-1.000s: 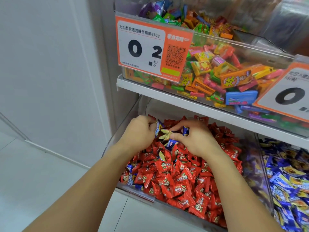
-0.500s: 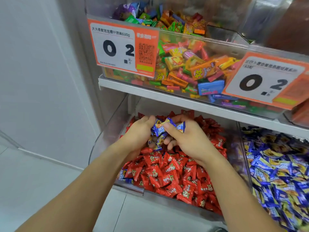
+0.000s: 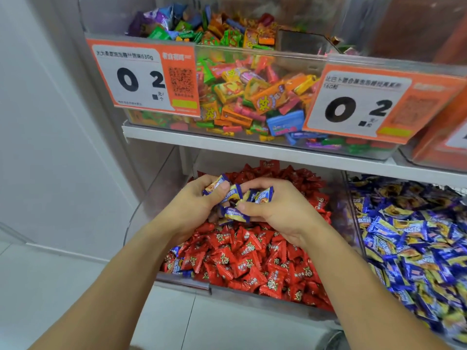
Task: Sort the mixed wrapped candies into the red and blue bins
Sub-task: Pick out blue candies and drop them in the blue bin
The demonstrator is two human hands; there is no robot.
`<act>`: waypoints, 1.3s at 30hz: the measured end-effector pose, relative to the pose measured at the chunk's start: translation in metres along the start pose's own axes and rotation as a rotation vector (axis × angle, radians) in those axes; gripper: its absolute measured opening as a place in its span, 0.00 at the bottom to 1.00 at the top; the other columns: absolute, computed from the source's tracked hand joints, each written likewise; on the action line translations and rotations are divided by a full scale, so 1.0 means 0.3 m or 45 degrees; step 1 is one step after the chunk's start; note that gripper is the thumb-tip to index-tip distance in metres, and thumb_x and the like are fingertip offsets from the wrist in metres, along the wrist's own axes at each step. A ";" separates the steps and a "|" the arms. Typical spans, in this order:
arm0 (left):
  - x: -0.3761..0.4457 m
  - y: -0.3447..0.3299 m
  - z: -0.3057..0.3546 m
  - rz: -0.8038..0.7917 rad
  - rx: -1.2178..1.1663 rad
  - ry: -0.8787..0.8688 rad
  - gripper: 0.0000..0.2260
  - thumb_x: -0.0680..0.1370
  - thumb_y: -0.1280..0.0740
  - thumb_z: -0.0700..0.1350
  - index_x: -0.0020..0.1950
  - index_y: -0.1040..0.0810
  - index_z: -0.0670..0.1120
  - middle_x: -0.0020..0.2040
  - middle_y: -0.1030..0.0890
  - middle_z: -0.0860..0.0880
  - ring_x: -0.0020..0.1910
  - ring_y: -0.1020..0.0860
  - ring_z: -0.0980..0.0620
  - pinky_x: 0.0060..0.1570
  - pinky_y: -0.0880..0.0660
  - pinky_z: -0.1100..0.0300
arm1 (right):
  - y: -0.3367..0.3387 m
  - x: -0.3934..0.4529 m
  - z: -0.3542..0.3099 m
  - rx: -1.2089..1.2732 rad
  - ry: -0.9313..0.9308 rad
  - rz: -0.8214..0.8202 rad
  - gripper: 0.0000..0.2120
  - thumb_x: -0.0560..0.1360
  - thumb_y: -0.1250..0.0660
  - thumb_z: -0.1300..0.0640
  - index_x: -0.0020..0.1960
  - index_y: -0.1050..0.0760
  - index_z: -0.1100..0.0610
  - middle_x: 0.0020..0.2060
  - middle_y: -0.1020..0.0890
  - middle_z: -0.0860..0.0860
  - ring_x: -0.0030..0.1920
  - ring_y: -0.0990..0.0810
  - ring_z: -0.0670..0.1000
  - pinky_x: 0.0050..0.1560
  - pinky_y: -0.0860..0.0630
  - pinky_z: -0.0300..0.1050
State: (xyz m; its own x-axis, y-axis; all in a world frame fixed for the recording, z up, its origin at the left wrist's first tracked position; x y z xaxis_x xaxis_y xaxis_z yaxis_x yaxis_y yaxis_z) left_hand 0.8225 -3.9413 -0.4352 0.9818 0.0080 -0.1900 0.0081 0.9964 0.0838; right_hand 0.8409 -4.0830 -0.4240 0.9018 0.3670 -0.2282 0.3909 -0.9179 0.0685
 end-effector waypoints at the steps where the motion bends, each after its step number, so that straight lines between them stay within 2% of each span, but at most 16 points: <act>1: -0.002 0.007 0.005 0.017 0.019 -0.011 0.09 0.82 0.37 0.48 0.54 0.24 0.43 0.35 0.24 0.47 0.28 0.30 0.55 0.28 0.32 0.64 | 0.003 0.001 -0.001 -0.006 0.012 0.016 0.12 0.72 0.27 0.72 0.53 0.18 0.61 0.46 0.15 0.60 0.43 0.14 0.54 0.44 0.17 0.45; 4: -0.002 0.040 0.010 0.089 0.124 -0.036 0.06 0.83 0.38 0.46 0.55 0.25 0.46 0.38 0.23 0.48 0.35 0.27 0.54 0.38 0.29 0.60 | 0.045 0.012 -0.010 -0.178 0.082 0.152 0.11 0.71 0.25 0.69 0.48 0.16 0.55 0.44 0.14 0.55 0.45 0.14 0.57 0.46 0.16 0.51; 7: -0.007 0.058 0.013 0.155 0.102 -0.028 0.06 0.83 0.39 0.45 0.56 0.25 0.45 0.40 0.24 0.47 0.38 0.26 0.52 0.40 0.27 0.58 | 0.085 0.017 -0.028 -0.227 0.164 0.321 0.11 0.71 0.24 0.67 0.45 0.16 0.51 0.42 0.14 0.48 0.45 0.15 0.56 0.50 0.17 0.56; 10: -0.014 0.000 0.008 0.112 -0.187 0.034 0.05 0.84 0.41 0.43 0.54 0.27 0.43 0.39 0.22 0.44 0.34 0.25 0.51 0.36 0.24 0.58 | 0.084 0.003 -0.049 -0.139 0.258 0.441 0.10 0.71 0.25 0.67 0.45 0.16 0.53 0.41 0.14 0.47 0.42 0.15 0.48 0.48 0.17 0.48; 12: -0.022 -0.047 0.007 0.097 -0.400 0.074 0.06 0.84 0.40 0.43 0.56 0.28 0.41 0.40 0.19 0.43 0.33 0.22 0.50 0.33 0.22 0.59 | 0.057 -0.017 -0.060 -0.201 0.309 0.454 0.11 0.72 0.28 0.67 0.48 0.16 0.52 0.42 0.15 0.46 0.36 0.18 0.43 0.37 0.22 0.41; 15: -0.021 -0.059 -0.002 0.135 -0.424 0.053 0.09 0.82 0.37 0.42 0.59 0.27 0.38 0.43 0.17 0.43 0.37 0.17 0.50 0.37 0.18 0.57 | 0.024 -0.040 -0.043 -0.310 0.297 0.378 0.14 0.74 0.30 0.63 0.56 0.17 0.50 0.44 0.16 0.44 0.31 0.23 0.40 0.31 0.31 0.31; 17: -0.018 -0.053 -0.005 0.156 -0.373 0.030 0.10 0.81 0.36 0.40 0.60 0.27 0.36 0.46 0.16 0.40 0.40 0.16 0.48 0.39 0.17 0.57 | 0.023 -0.051 -0.036 -0.408 0.254 0.291 0.15 0.75 0.29 0.58 0.61 0.19 0.48 0.48 0.17 0.43 0.37 0.20 0.39 0.35 0.27 0.29; 19: -0.021 -0.055 0.002 0.169 -0.320 0.011 0.08 0.80 0.35 0.37 0.58 0.26 0.36 0.46 0.17 0.39 0.37 0.16 0.49 0.36 0.19 0.60 | 0.047 -0.064 -0.049 -0.567 0.276 0.280 0.15 0.76 0.30 0.56 0.62 0.19 0.48 0.54 0.17 0.42 0.48 0.19 0.38 0.48 0.25 0.29; 21: -0.031 -0.070 0.029 0.179 -0.270 -0.034 0.06 0.80 0.35 0.35 0.56 0.25 0.37 0.45 0.18 0.39 0.33 0.18 0.51 0.34 0.20 0.62 | 0.083 -0.079 -0.051 -0.558 0.270 0.291 0.11 0.79 0.33 0.58 0.59 0.18 0.51 0.54 0.16 0.45 0.51 0.17 0.42 0.57 0.22 0.40; 23: -0.043 -0.089 0.070 0.189 -0.175 -0.096 0.05 0.80 0.34 0.35 0.55 0.24 0.39 0.43 0.17 0.40 0.31 0.19 0.51 0.32 0.22 0.65 | 0.116 -0.088 -0.016 -0.284 0.165 0.256 0.09 0.81 0.37 0.61 0.58 0.20 0.56 0.46 0.15 0.52 0.42 0.15 0.48 0.50 0.17 0.50; 25: -0.060 -0.116 0.136 0.199 0.097 -0.227 0.05 0.80 0.34 0.36 0.55 0.22 0.42 0.41 0.17 0.42 0.31 0.19 0.48 0.29 0.25 0.66 | 0.142 -0.110 0.011 0.055 0.024 0.212 0.11 0.83 0.37 0.58 0.62 0.23 0.60 0.44 0.17 0.55 0.38 0.18 0.52 0.43 0.20 0.48; 27: -0.083 -0.200 0.208 0.126 0.391 -0.404 0.07 0.80 0.34 0.36 0.54 0.21 0.46 0.41 0.17 0.48 0.33 0.18 0.51 0.32 0.24 0.64 | 0.158 -0.148 0.007 0.242 -0.026 0.145 0.17 0.81 0.35 0.49 0.64 0.26 0.59 0.45 0.18 0.53 0.38 0.21 0.52 0.41 0.24 0.46; 29: -0.116 -0.323 0.248 0.012 0.537 -0.551 0.09 0.79 0.35 0.36 0.55 0.21 0.49 0.41 0.18 0.54 0.36 0.20 0.58 0.39 0.24 0.64 | 0.187 -0.204 -0.026 -0.011 0.056 0.117 0.19 0.79 0.34 0.45 0.64 0.27 0.56 0.39 0.17 0.53 0.34 0.20 0.51 0.38 0.24 0.47; 31: -0.149 -0.433 0.271 -0.071 0.534 -0.631 0.10 0.80 0.37 0.36 0.57 0.23 0.49 0.40 0.18 0.53 0.37 0.20 0.58 0.41 0.24 0.64 | 0.253 -0.268 -0.058 -0.355 0.144 0.195 0.17 0.79 0.35 0.44 0.63 0.28 0.51 0.32 0.17 0.54 0.28 0.21 0.50 0.35 0.23 0.49; 36: -0.185 -0.634 0.358 -0.229 0.276 -0.682 0.10 0.80 0.37 0.35 0.58 0.24 0.46 0.42 0.19 0.49 0.32 0.20 0.52 0.36 0.23 0.64 | 0.490 -0.412 -0.100 -0.196 0.306 0.351 0.18 0.76 0.31 0.45 0.63 0.20 0.49 0.28 0.20 0.58 0.24 0.26 0.54 0.31 0.29 0.46; 39: -0.138 -0.738 0.356 -0.207 0.361 -0.735 0.11 0.79 0.35 0.37 0.60 0.24 0.48 0.50 0.19 0.49 0.42 0.18 0.49 0.46 0.20 0.54 | 0.627 -0.452 -0.086 -0.305 0.331 0.567 0.11 0.78 0.31 0.48 0.58 0.17 0.48 0.26 0.20 0.55 0.22 0.27 0.52 0.27 0.30 0.42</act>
State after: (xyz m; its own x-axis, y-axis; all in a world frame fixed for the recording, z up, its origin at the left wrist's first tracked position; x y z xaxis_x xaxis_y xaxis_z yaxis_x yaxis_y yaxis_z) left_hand 0.8004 -4.1712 -0.3413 0.9071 -0.2656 0.3264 0.1371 0.9198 0.3676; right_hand 0.7970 -4.3013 -0.3552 0.9931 0.0050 0.1174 -0.0342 -0.9437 0.3291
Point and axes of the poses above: each hand's wrist, its own x-axis towards the middle knuckle, its own y-axis out of the back of the hand, z = x × y, the point moved 10 cm from there along x, towards the middle knuckle
